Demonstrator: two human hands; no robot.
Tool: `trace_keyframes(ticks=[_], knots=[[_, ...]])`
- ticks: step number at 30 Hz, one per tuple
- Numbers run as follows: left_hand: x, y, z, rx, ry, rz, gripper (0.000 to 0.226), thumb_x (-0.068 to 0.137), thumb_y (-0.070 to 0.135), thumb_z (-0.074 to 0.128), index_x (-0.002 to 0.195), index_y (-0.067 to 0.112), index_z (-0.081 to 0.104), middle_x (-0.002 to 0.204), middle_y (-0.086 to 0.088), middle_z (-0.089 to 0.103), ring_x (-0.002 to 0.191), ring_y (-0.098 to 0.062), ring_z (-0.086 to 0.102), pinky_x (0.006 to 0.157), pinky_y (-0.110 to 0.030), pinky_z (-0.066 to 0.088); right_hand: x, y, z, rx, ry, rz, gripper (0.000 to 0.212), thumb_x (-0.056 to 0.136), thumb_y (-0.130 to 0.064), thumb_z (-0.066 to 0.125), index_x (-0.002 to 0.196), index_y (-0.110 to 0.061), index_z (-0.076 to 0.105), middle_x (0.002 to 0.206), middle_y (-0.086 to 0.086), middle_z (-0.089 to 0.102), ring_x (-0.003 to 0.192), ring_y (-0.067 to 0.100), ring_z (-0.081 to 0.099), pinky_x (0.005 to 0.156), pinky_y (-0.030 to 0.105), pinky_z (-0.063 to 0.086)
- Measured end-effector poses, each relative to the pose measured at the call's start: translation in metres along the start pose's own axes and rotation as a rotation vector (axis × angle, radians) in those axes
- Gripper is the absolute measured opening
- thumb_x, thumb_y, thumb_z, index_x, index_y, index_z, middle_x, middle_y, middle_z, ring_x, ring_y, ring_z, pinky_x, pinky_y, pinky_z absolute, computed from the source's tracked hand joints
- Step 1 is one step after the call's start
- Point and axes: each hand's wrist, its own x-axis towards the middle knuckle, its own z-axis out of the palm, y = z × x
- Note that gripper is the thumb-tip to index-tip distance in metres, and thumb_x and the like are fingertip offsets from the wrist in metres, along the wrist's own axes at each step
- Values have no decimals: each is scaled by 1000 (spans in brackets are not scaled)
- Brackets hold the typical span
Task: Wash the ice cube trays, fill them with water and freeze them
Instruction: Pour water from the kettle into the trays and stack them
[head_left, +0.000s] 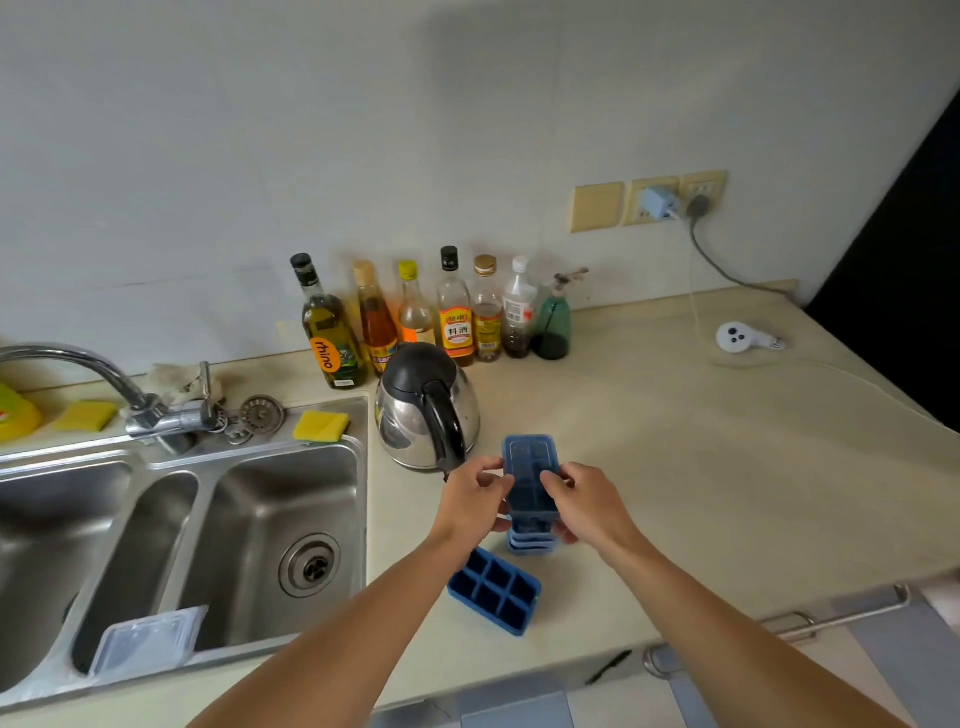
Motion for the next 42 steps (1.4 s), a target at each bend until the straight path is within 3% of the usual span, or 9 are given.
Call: trace_keyframes(ticks=[11,20,23,26,30,32,35,38,42], knots=[[13,-16,14,143,-48,-53,44,100,5,57,142,16,52,105,-12,74,92,-23,74,67,-32,64,13,25,2,-114,-46,-26,24,103,-17,51,117,-3,65,95,11,68,74,24,60,68,35,51],[13,-23,15,224,-6,-48,43,103,15,57,145,19,50,105,-9,72,83,-16,71,54,-21,56,4,29,4,-160,22,-43,38,106,-35,49,124,-4,62,113,13,71,94,33,69,82,45,57],[6,-39,2,281,88,-54,34,103,28,56,136,19,58,106,-1,70,85,-14,70,66,-28,61,-7,44,4,-80,89,16,48,106,-46,39,100,-5,62,94,14,71,83,33,69,79,48,56],[0,-65,-23,418,205,-66,24,102,26,57,122,17,65,109,-4,71,90,-19,68,81,-35,58,-17,66,7,-13,123,117,42,108,-39,35,88,-9,58,90,14,68,82,32,68,80,49,56],[-7,-94,-49,564,124,-164,27,100,24,60,125,15,65,112,-2,65,95,-18,60,76,-26,46,-30,80,27,-77,-85,214,24,105,-31,48,103,-11,60,90,10,71,64,20,65,55,30,51],[-9,-101,-52,566,61,-193,24,99,22,60,121,15,67,108,-3,66,97,-23,62,77,-30,51,-35,79,42,-55,-146,212,20,103,-29,52,108,-12,60,88,9,71,56,16,62,48,25,46],[-13,-104,-50,497,9,-213,17,98,18,59,108,15,72,99,-6,71,91,-23,66,82,-37,59,-38,75,64,-25,-148,214,16,100,-24,58,106,-10,58,89,16,73,54,19,61,45,26,47],[-13,-108,-49,424,-8,-232,16,97,13,58,104,15,72,93,-9,72,79,-20,65,69,-32,59,-38,75,75,-1,-91,240,13,97,-15,59,107,-6,59,92,17,71,58,22,62,46,27,47],[-13,-108,-51,276,9,-316,17,95,3,56,101,10,70,87,-11,71,73,-19,64,61,-26,57,-37,77,77,134,-43,344,7,93,0,60,87,1,63,74,19,64,49,23,57,54,33,53]])
